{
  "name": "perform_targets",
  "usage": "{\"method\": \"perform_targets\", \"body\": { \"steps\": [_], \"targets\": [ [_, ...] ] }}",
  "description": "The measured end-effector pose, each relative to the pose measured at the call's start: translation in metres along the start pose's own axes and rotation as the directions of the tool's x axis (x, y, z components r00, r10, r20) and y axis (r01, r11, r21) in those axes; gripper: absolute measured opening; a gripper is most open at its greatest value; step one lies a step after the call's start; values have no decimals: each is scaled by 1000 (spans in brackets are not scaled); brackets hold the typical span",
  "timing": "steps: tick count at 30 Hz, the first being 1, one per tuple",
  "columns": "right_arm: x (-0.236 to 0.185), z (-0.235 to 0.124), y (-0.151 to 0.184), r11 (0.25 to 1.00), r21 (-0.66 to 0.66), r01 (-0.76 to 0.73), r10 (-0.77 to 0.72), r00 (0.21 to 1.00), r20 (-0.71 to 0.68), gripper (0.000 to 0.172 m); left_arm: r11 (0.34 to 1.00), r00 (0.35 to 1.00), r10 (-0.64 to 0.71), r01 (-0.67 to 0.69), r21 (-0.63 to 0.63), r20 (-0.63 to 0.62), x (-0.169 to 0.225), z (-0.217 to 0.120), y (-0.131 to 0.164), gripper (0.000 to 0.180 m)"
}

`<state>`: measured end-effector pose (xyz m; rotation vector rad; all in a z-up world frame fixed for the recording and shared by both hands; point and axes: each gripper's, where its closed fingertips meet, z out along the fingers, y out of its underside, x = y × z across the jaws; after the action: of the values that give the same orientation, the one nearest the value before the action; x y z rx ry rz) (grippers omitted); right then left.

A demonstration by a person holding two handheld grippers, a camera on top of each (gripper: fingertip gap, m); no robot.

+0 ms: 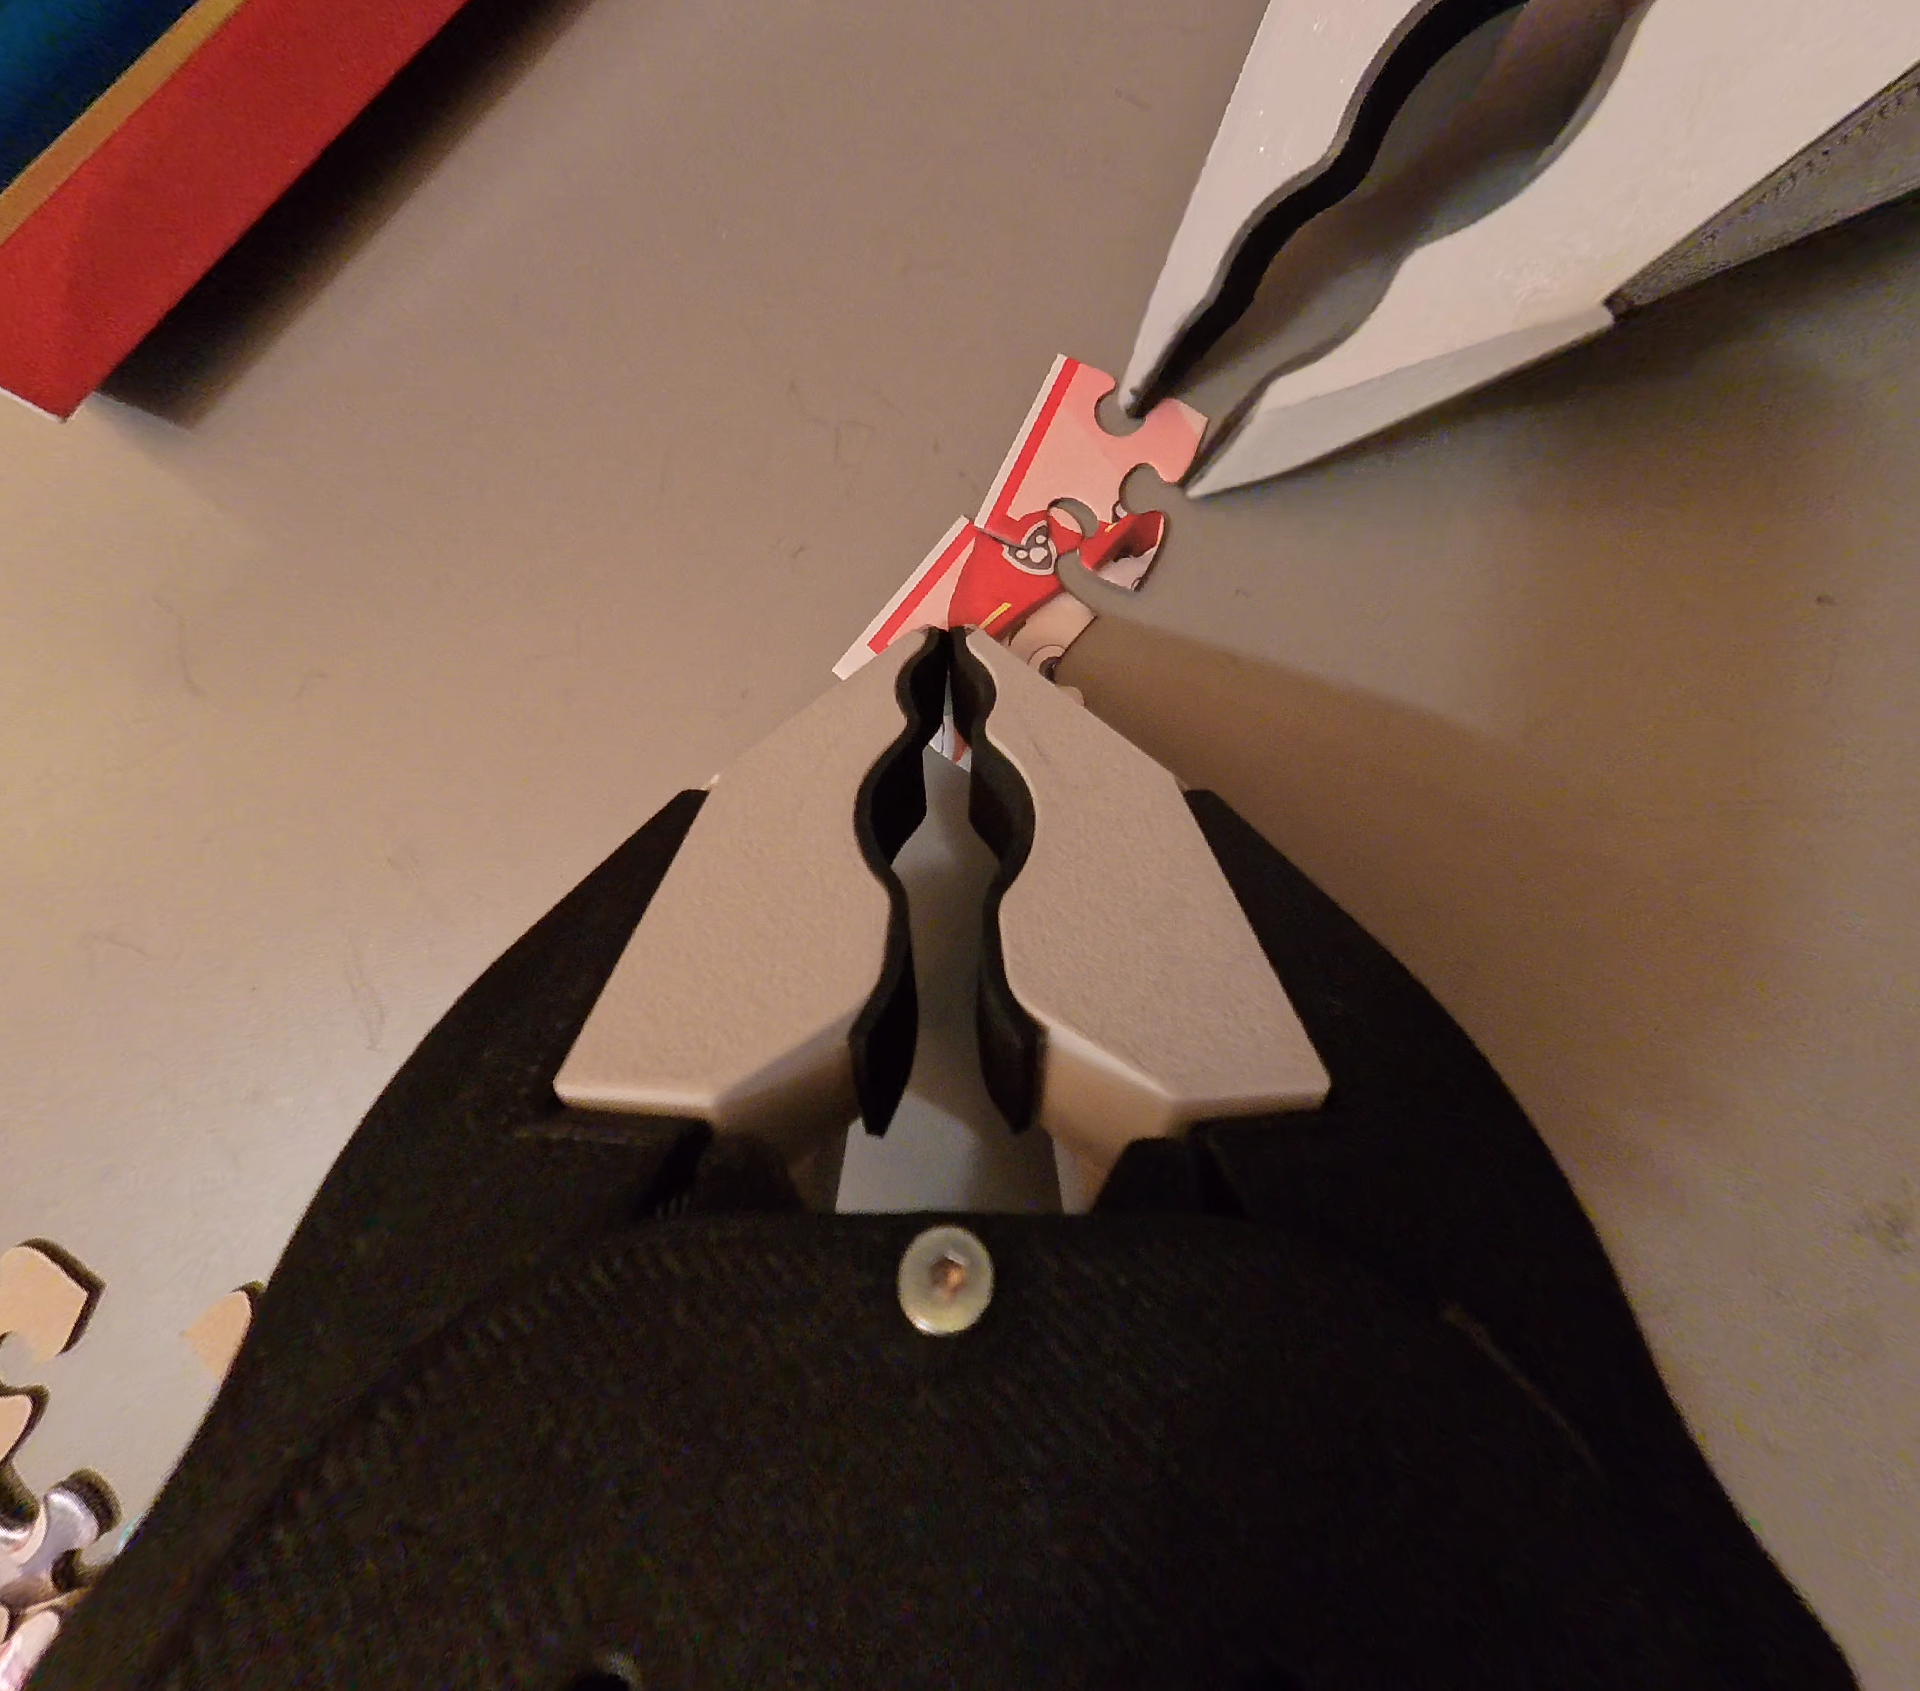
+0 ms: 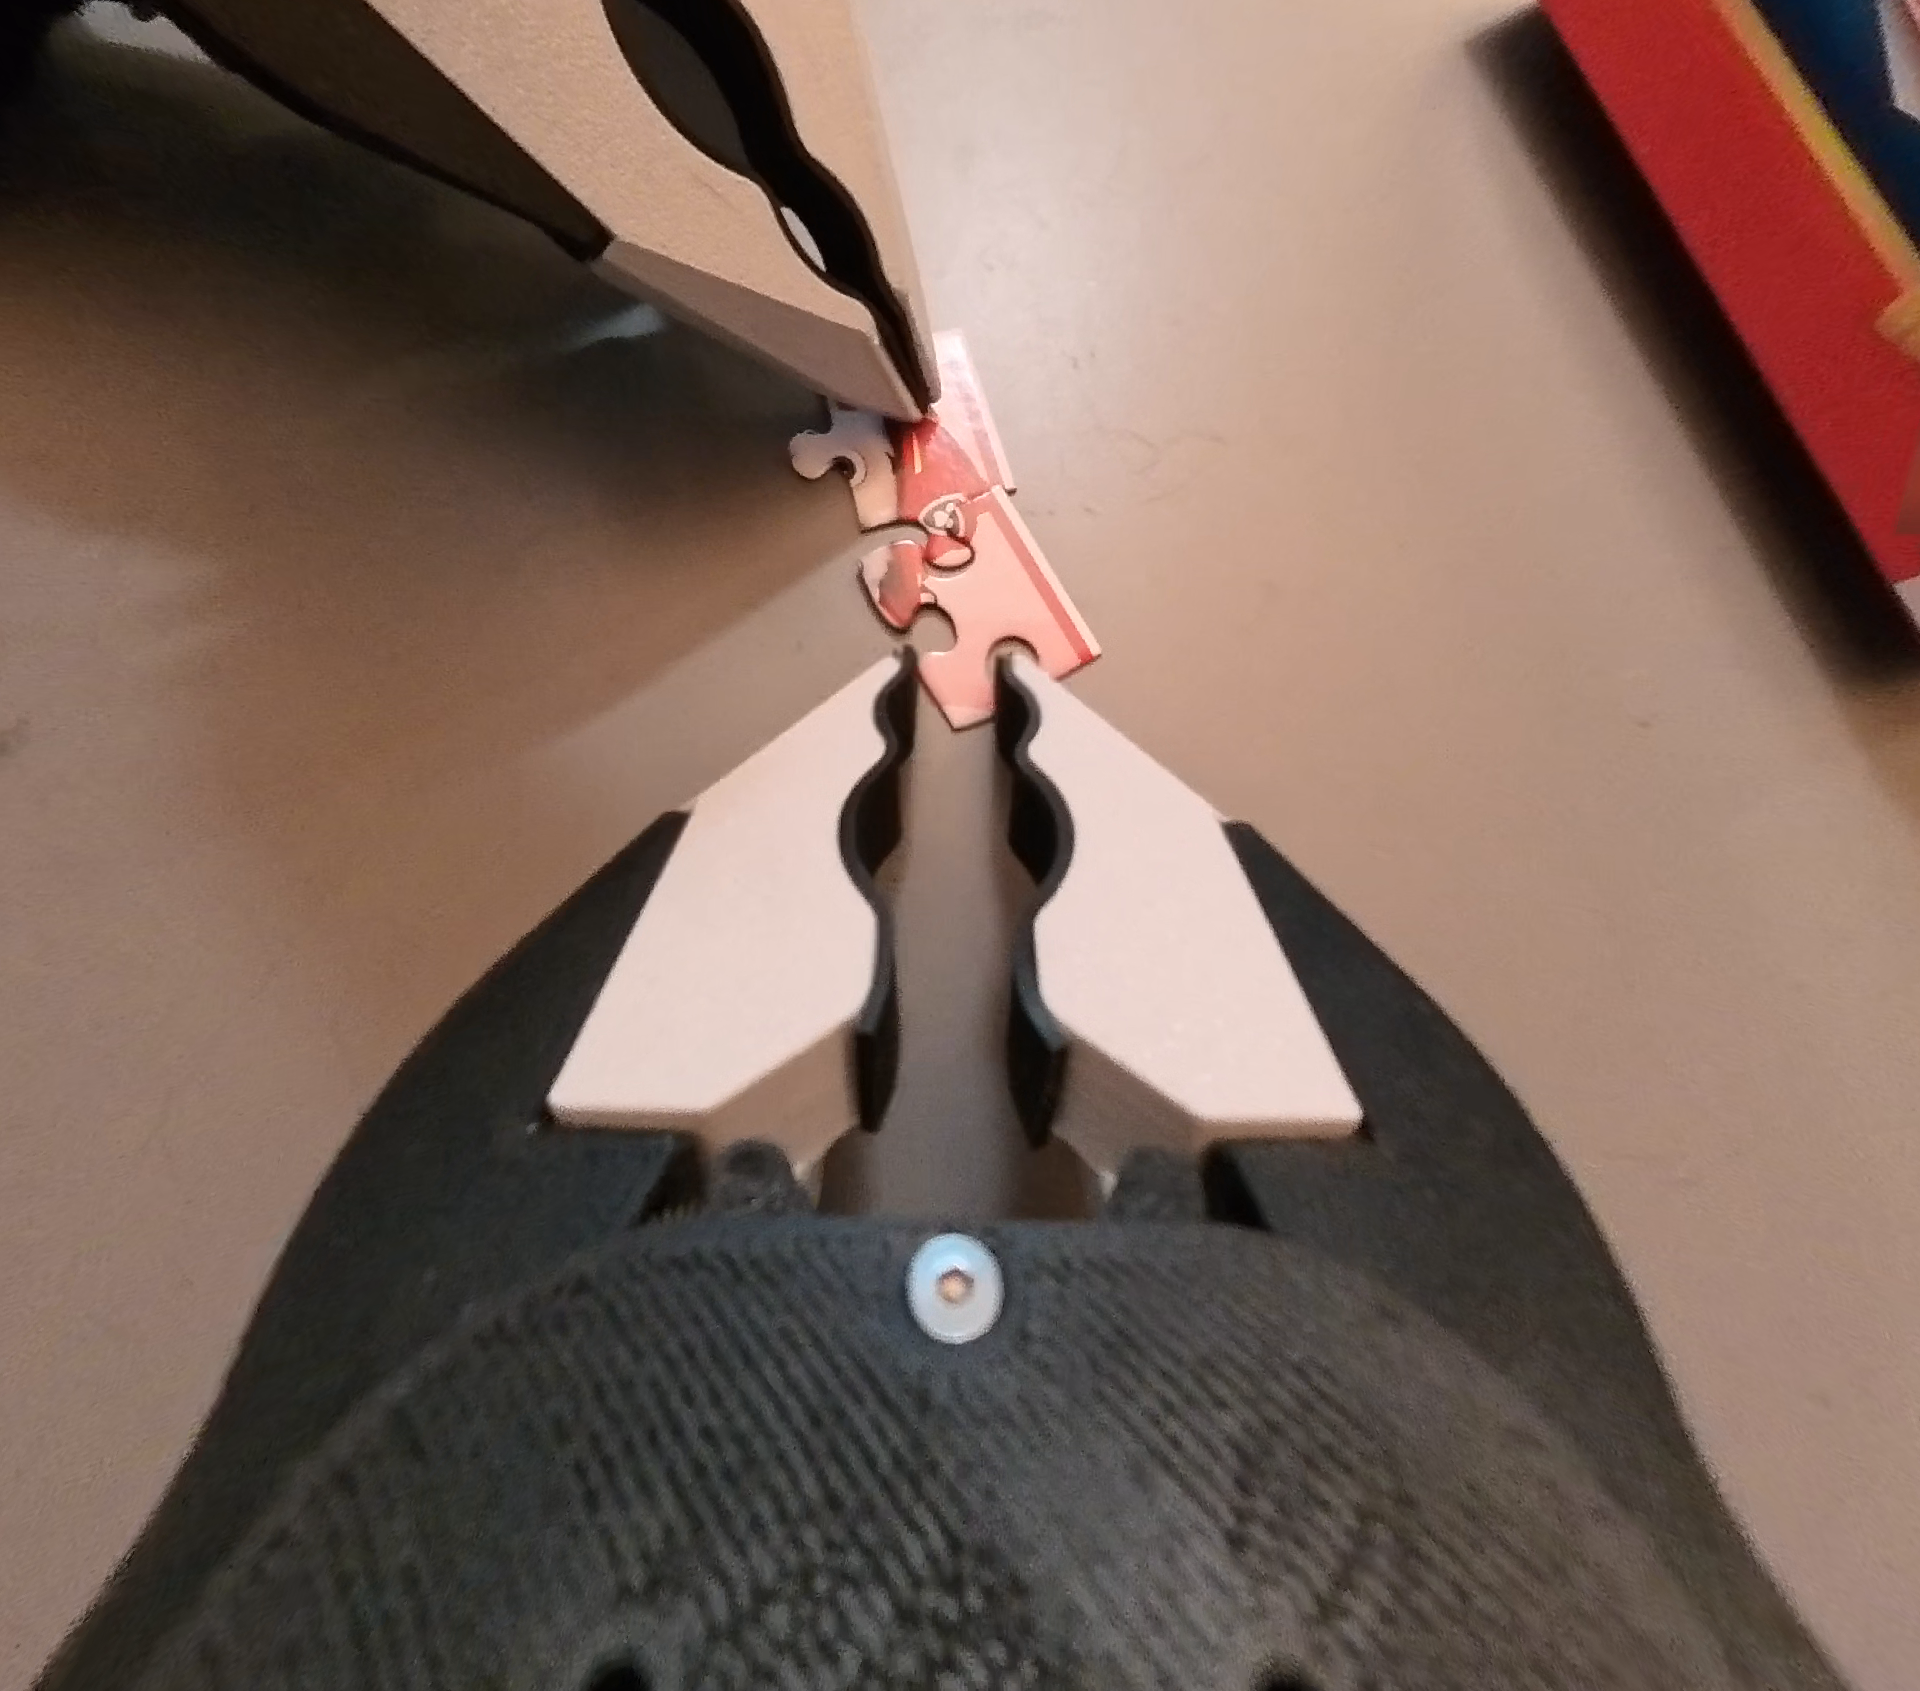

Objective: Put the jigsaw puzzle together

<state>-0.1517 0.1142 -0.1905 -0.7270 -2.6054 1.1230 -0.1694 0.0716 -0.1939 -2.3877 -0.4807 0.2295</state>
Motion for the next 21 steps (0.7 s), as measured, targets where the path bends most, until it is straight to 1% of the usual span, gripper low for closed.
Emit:
{"method": "perform_targets", "body": {
  "steps": [21],
  "targets": [
    [-2,3,-3,997,-63,-33,28,997,-74,11,1000,1000,-2,2,2,-1,0,0,0,0]
  ]
}}
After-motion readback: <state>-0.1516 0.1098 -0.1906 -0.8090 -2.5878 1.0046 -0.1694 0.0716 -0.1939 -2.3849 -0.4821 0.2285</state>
